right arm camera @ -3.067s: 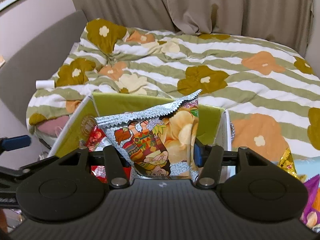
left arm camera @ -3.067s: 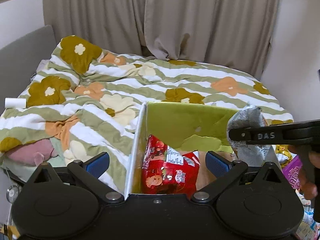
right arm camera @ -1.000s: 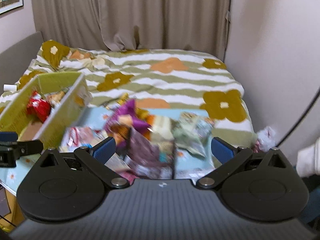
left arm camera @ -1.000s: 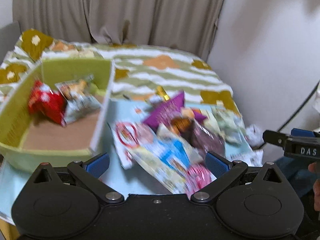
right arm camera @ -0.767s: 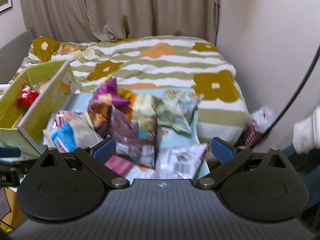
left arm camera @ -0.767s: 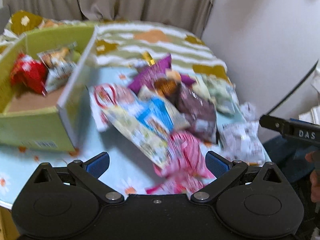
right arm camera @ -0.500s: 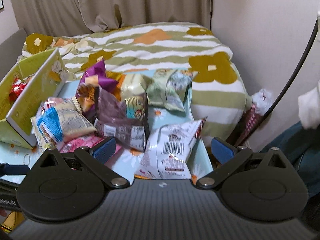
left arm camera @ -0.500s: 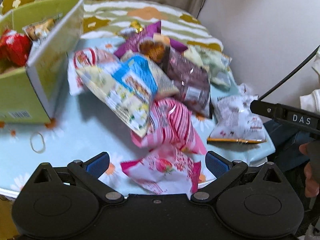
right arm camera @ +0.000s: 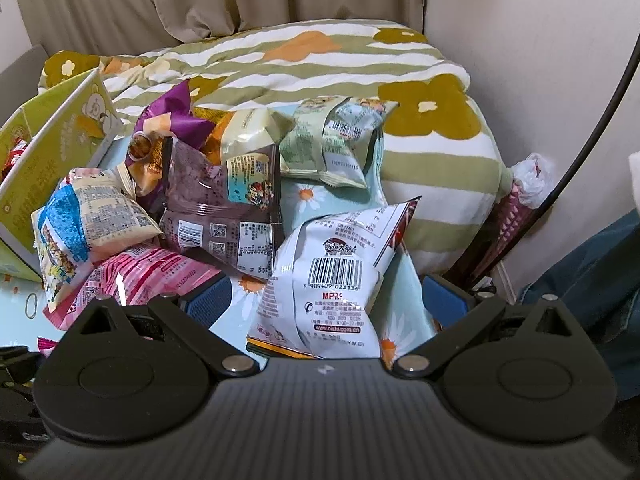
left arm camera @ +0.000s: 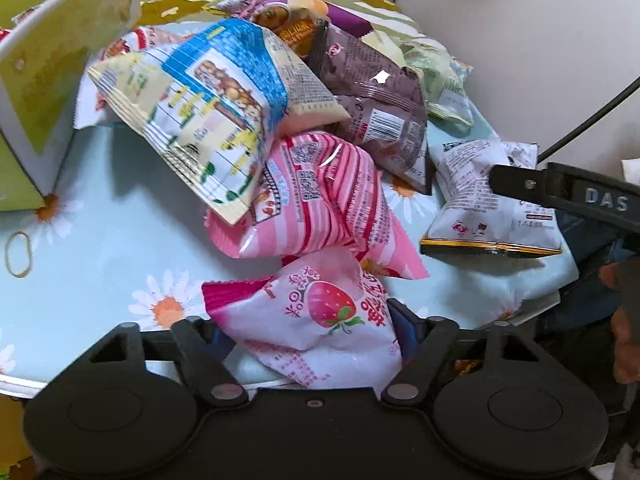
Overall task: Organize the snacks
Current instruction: 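Grasp the pink strawberry bag with the left tool while the right tool grasps the white MPM bag, then carry both bags into the cardboard box and open both tools to release, then move both tools back from the box toward the snack pile, then grasp the blue-and-white bag with the left tool while the right tool grasps the brown bag, then lift both held bags and carry them toward the cardboard box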
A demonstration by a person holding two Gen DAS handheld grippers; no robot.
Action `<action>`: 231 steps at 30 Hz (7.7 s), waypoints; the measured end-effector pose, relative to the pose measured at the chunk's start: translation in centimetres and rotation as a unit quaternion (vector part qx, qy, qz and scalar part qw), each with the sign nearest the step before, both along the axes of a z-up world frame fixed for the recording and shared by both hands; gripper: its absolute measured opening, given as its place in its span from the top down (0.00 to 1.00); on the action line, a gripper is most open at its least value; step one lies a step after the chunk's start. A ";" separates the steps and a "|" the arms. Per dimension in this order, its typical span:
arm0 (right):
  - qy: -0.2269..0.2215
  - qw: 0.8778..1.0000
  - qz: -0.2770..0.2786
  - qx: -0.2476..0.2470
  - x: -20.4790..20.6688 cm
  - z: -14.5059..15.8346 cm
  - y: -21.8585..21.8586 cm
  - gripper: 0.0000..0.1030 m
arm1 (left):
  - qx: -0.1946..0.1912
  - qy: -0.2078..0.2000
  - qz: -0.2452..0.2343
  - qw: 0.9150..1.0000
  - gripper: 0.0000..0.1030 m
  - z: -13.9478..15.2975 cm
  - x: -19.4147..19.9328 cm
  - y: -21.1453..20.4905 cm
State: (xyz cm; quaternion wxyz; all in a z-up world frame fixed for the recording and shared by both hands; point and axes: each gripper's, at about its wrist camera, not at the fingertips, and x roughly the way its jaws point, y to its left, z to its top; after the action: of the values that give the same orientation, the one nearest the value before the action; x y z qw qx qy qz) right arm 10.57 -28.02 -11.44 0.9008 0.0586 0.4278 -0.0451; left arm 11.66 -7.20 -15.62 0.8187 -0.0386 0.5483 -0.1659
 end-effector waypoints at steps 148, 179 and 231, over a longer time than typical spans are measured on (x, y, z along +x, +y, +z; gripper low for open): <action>-0.089 0.993 0.058 0.042 9.4 15.3 26.3 0.00 | 0.012 -0.219 0.015 0.975 0.07 17.9 9.1 24.5; 0.024 0.987 0.020 0.158 8.2 2.1 0.6 0.00 | 0.180 -0.127 -0.118 0.968 0.07 6.4 8.0 -1.1; -0.020 0.981 0.117 0.150 9.7 2.0 3.2 0.17 | 0.131 -0.193 -0.025 0.972 0.38 11.0 5.6 1.3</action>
State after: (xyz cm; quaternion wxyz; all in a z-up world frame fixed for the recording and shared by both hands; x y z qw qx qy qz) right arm 20.25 -24.81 -9.40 0.8894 0.1434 0.4152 0.1269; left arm 17.28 -5.93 -4.59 0.9025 0.1154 0.3979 -0.1180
